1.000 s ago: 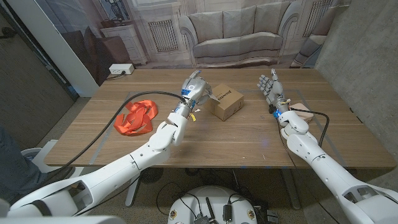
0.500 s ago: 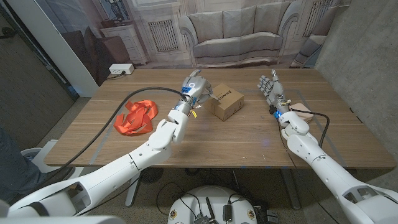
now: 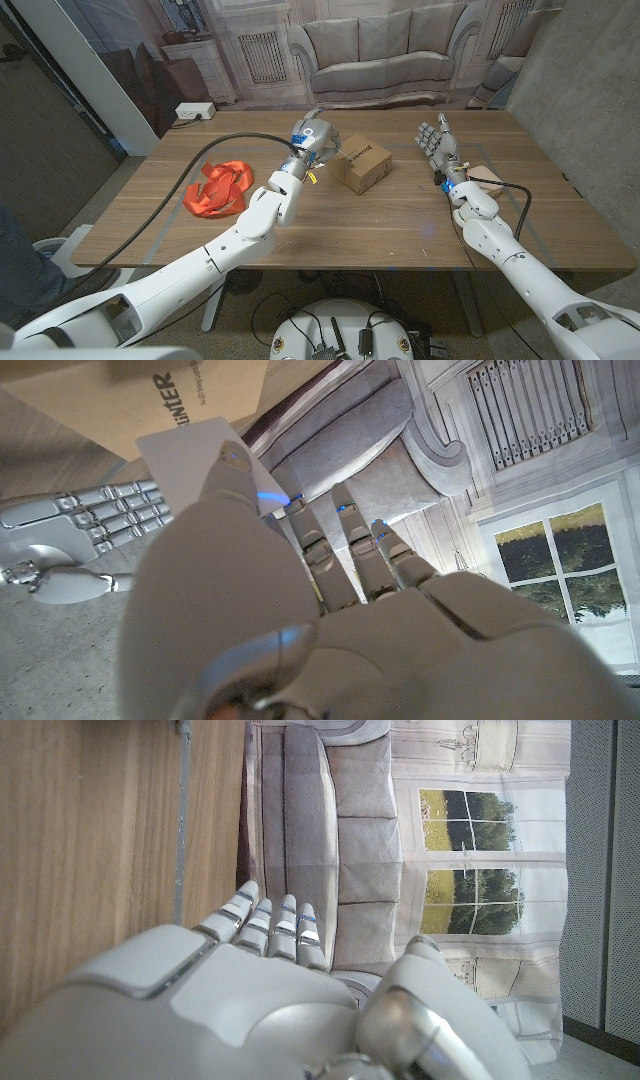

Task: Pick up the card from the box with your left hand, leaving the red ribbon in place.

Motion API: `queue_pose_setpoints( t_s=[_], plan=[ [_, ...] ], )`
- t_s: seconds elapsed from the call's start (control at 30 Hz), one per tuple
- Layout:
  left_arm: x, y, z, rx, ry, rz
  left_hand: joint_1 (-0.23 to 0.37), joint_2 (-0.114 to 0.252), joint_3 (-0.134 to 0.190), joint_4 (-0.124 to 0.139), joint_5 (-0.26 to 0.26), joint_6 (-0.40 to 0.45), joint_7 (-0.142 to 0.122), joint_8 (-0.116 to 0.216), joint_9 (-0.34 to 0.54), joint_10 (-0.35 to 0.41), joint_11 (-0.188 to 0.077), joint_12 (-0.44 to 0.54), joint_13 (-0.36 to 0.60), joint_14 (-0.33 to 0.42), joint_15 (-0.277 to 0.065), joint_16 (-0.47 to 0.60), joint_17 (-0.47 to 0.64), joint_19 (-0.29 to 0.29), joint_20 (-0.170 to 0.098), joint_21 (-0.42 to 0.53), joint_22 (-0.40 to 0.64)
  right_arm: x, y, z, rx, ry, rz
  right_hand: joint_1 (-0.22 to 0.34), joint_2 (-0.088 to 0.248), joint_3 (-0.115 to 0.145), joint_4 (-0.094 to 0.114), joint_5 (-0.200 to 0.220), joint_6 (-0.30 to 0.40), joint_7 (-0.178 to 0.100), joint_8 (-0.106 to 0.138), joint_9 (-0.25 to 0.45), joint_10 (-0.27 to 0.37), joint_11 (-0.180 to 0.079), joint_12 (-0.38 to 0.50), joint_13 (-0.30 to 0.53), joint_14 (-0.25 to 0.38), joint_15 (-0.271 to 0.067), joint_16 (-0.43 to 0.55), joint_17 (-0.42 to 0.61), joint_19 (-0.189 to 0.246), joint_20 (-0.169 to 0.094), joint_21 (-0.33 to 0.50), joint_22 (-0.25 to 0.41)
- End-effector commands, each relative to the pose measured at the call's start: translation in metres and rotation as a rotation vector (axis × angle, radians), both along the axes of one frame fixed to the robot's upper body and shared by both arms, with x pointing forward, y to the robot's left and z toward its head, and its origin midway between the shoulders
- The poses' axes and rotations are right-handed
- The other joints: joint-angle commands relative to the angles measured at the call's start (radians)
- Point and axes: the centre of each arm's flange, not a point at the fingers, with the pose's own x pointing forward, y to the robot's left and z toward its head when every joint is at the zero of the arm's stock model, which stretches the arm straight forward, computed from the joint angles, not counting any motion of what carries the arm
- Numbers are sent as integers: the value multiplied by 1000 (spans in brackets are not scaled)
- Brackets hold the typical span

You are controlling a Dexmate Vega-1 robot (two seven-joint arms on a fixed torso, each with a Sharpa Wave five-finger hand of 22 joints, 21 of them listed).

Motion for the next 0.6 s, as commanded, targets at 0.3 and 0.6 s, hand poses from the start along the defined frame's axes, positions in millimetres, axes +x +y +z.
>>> queue_pose_setpoints(
  t_s=[0.3, 0.6],
  plan=[
    [-19, 7, 28, -14, 35, -11, 13, 4, -4, 1, -3, 13, 2, -7, 2, 12, -3, -3, 4, 19, -145, -2, 3, 5, -52, 1, 1, -4, 3, 3, -21, -4, -21, 2, 7, -5, -3, 9, 9, 1, 1, 4, 9, 2, 3, 2, 6, 0, 3, 5, 6, 1, -4, 4],
    [-21, 8, 35, -9, 37, -7, 22, 7, -2, 0, -3, 20, 7, -17, 3, 20, -3, -3, 4, 71, -146, 8, 3, 27, -53, 7, 1, -4, 4, 5, -17, -6, -20, 4, 8, -5, -4, 9, 10, 1, 1, 4, 9, 1, 3, 2, 5, 1, 3, 5, 7, 0, -6, 4]
  ],
)
